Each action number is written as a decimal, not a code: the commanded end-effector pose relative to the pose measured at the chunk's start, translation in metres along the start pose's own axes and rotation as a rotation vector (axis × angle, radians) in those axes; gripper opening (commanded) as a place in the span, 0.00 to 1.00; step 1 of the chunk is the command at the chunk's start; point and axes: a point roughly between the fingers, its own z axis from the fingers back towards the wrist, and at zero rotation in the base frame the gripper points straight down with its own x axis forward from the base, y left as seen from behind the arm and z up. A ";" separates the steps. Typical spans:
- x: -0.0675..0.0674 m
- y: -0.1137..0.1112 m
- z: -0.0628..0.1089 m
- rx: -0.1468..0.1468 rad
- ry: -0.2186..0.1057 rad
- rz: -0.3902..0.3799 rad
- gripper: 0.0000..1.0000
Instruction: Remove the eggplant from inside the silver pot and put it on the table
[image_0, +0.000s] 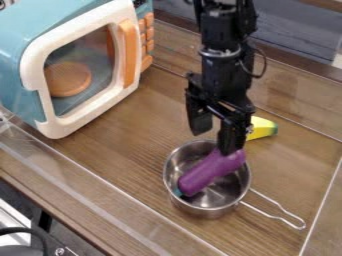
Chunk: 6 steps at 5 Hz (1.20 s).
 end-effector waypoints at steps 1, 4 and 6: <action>0.008 0.011 0.000 0.018 -0.040 -0.001 1.00; 0.018 -0.015 -0.022 0.036 -0.016 -0.093 0.00; 0.020 -0.018 0.004 0.055 0.002 -0.130 0.00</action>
